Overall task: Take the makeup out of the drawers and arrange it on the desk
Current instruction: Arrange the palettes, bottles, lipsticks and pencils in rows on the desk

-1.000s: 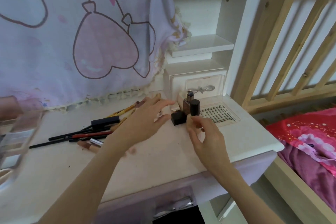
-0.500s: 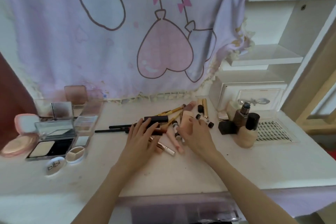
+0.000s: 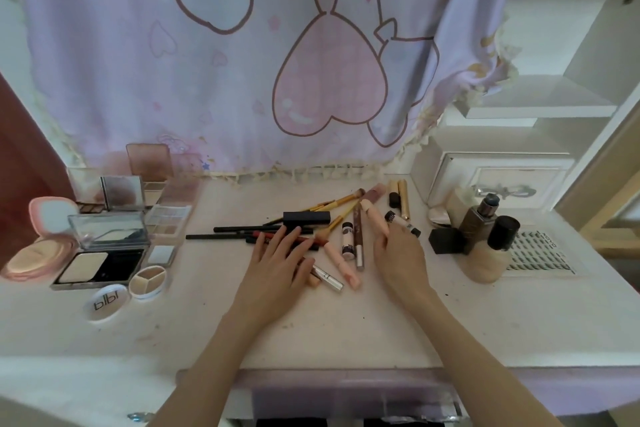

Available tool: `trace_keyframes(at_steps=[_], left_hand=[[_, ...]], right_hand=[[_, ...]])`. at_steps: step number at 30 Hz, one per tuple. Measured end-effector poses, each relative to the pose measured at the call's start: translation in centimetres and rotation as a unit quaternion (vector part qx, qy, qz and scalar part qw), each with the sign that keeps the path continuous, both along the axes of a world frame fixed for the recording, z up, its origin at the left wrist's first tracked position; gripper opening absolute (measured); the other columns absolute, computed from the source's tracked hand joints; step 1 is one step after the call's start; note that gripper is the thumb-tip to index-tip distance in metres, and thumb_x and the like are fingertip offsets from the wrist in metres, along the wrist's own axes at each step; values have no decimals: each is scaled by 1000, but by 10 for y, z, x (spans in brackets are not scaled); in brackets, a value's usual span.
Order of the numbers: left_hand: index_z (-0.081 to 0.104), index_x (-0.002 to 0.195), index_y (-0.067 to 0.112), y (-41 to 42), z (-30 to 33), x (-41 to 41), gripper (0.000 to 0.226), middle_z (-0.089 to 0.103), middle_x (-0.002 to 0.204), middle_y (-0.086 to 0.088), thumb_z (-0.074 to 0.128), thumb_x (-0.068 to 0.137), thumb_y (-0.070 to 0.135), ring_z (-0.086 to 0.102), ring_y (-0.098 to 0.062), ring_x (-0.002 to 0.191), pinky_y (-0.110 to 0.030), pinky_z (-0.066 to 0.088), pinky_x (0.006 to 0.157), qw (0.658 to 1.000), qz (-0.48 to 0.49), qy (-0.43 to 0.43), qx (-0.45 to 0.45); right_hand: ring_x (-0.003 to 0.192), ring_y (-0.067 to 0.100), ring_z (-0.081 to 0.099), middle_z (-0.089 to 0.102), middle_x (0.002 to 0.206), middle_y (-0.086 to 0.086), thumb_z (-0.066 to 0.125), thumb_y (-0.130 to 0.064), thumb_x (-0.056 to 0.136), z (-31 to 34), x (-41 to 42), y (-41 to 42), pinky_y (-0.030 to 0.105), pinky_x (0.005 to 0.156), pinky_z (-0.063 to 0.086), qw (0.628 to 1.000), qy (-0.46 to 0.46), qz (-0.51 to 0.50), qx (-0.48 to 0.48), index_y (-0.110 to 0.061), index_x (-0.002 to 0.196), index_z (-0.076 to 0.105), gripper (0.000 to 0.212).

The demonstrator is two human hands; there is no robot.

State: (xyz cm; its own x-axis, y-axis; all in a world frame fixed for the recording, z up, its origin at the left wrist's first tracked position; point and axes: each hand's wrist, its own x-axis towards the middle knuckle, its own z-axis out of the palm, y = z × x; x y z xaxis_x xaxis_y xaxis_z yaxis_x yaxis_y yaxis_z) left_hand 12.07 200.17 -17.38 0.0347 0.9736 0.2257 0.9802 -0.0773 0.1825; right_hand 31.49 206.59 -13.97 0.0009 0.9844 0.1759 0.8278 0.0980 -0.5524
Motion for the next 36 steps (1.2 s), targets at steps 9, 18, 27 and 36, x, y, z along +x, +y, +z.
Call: trace_keyframes(at_steps=[9, 18, 27, 36], left_hand=[[19, 143, 30, -12, 33, 21, 74, 17, 152, 3, 63, 85, 20, 13, -15, 142, -37, 17, 115, 968, -122, -173, 137], [49, 125, 16, -30, 38, 65, 46, 45, 122, 1, 38, 89, 41, 38, 2, 105, -14, 37, 87, 956, -151, -231, 103], [52, 107, 11, -18, 48, 56, 34, 54, 109, -9, 40, 88, 36, 46, -11, 100, -19, 40, 86, 970, -188, -81, 131], [33, 109, 53, -17, 54, 61, 36, 41, 111, 27, 51, 78, 52, 49, 6, 94, -10, 43, 75, 929, -144, -339, -41]], right_hand=[[59, 16, 63, 67, 68, 9, 66, -22, 78, 20, 45, -39, 21, 52, 50, 784, 561, 123, -236, -4, 92, 64, 23], [35, 12, 45, 61, 62, 16, 67, -31, 74, 15, 61, -50, 19, 33, 38, 701, 607, 50, -371, 1, 88, 59, 35], [25, 7, 33, 45, 40, 0, 60, -40, 77, 10, 74, -49, 14, 29, 29, 690, 560, 144, -435, -10, 63, 66, 34], [33, 11, 40, 53, 48, 6, 61, -49, 76, 6, 79, -51, 19, 35, 34, 768, 529, 138, -334, -9, 74, 56, 40]])
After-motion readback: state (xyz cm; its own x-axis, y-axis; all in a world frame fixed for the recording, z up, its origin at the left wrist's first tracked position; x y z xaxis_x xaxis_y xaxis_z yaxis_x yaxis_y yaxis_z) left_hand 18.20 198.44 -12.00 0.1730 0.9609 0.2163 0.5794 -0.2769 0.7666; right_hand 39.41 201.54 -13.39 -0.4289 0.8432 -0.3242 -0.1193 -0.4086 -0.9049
